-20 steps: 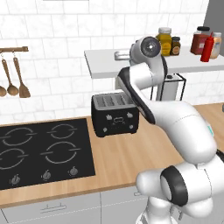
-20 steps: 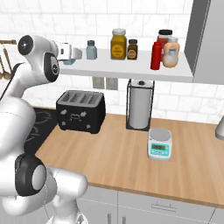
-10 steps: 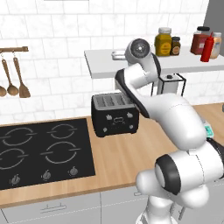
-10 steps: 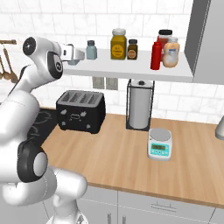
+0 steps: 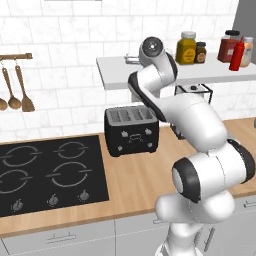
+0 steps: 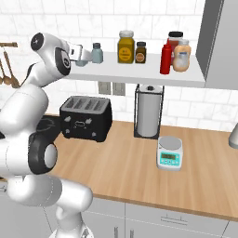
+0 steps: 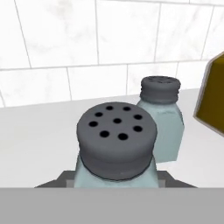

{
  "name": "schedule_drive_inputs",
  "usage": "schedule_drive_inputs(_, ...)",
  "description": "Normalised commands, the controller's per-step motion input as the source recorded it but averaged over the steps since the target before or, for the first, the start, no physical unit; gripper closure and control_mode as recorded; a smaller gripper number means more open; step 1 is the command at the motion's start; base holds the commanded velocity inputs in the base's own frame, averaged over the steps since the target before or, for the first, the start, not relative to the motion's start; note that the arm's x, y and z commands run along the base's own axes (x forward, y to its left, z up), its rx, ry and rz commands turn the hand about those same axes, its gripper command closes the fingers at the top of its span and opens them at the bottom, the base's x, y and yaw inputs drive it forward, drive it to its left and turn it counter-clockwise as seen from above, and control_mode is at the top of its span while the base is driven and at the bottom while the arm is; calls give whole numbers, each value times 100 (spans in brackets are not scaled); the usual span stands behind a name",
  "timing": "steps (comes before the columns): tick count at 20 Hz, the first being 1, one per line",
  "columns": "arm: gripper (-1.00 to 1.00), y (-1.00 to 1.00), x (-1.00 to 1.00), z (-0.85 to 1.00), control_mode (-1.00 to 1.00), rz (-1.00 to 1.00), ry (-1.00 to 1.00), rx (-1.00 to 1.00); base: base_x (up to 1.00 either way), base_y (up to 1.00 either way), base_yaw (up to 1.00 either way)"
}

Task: Put the shaker and condiment bottle from the counter next to their counterparts in the cabinet.

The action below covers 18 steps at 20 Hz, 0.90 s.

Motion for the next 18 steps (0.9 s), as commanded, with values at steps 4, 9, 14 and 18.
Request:
schedule_drive_inputs(4,100,-2,27,-36,-100,-3,2,2,0,0,0)
schedule_drive_inputs(9,100,-4,35,-39,-100,-3,0,0,0,0,0)
schedule_drive_inputs(14,100,-3,33,-38,-100,-2,0,0,0,0,0)
schedule_drive_inputs(18,-100,-2,27,-36,-100,-3,0,1,0,0,0)
